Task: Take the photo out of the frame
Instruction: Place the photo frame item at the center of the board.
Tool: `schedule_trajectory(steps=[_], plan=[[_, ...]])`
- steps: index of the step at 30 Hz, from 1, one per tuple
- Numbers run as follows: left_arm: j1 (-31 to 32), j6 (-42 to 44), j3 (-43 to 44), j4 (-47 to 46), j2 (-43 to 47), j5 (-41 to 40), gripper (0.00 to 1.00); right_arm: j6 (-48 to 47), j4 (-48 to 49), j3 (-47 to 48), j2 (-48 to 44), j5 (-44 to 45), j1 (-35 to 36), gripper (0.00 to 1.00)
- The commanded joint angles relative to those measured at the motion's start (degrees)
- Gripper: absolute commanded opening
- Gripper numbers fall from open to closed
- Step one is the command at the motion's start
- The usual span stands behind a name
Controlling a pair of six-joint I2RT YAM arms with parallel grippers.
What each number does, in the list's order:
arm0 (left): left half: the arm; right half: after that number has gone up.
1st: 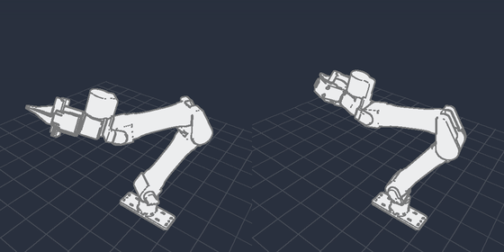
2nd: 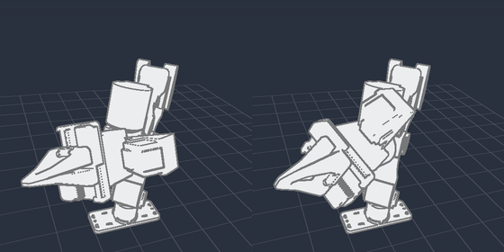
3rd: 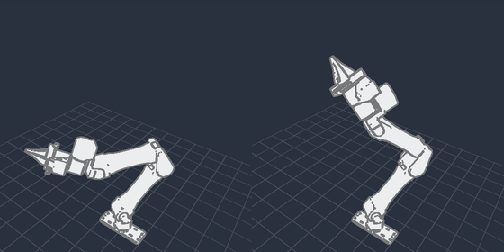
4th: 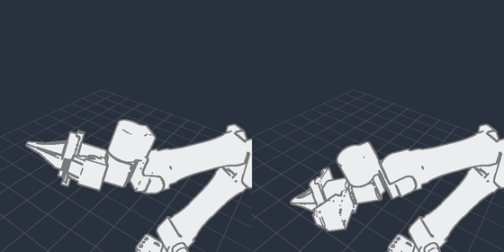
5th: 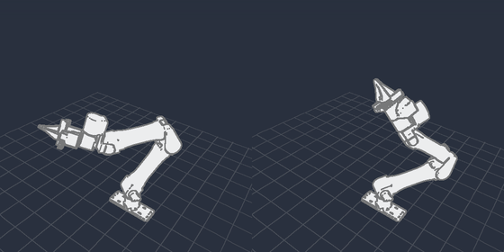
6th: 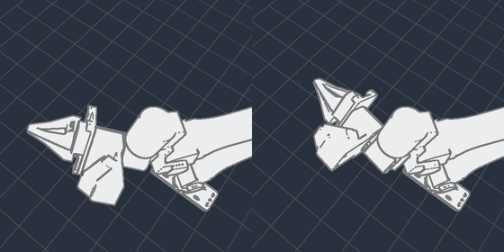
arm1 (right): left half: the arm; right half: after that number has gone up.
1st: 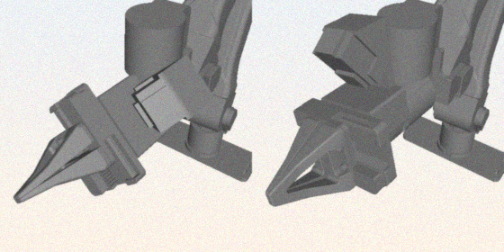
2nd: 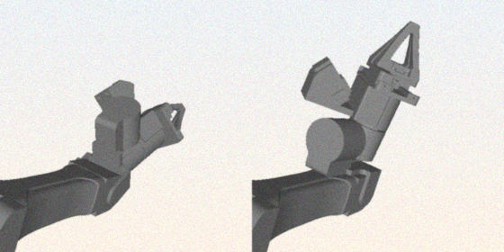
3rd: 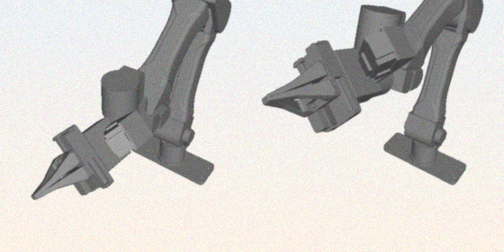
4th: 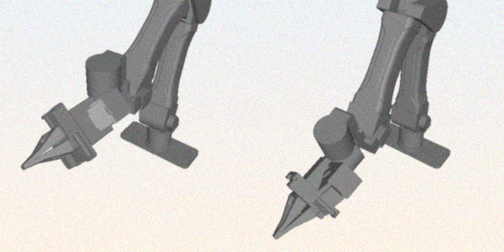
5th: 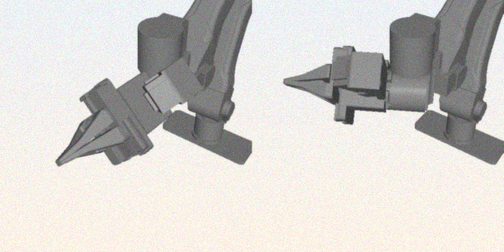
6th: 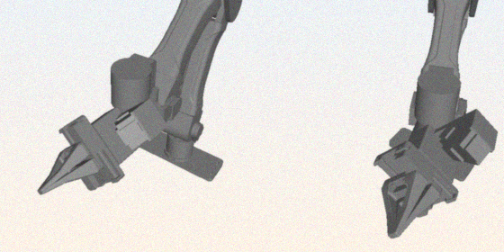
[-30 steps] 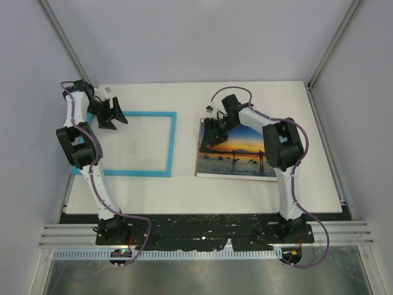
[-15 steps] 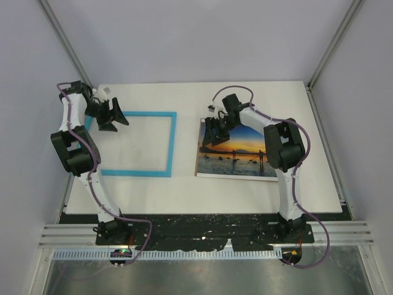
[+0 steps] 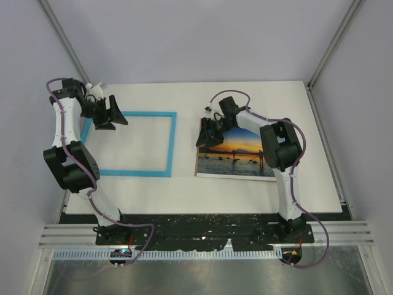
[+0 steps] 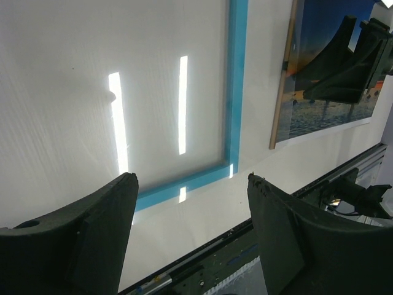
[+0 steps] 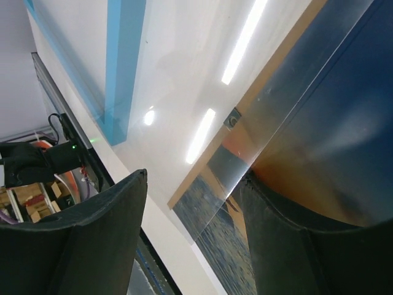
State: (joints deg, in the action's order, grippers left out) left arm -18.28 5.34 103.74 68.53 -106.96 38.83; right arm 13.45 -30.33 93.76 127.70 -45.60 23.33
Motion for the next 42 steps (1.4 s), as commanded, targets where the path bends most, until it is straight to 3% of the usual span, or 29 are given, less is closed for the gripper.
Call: schedule_trajectory(steps=[1,17,42], plan=[[-0.44,1.86,-2.31,-0.85,4.03,1.69,0.76,5.08,4.83,-2.35,0.71,-3.34,0.66,0.67],[-1.23,3.36,-7.41,-0.59,10.01,1.6,0.77,14.85,15.47,-0.86,3.61,-5.37,3.38,0.67],[-2.55,4.24,-10.67,-0.24,11.86,2.57,0.76,14.77,8.98,17.94,12.83,0.86,11.56,0.67]])
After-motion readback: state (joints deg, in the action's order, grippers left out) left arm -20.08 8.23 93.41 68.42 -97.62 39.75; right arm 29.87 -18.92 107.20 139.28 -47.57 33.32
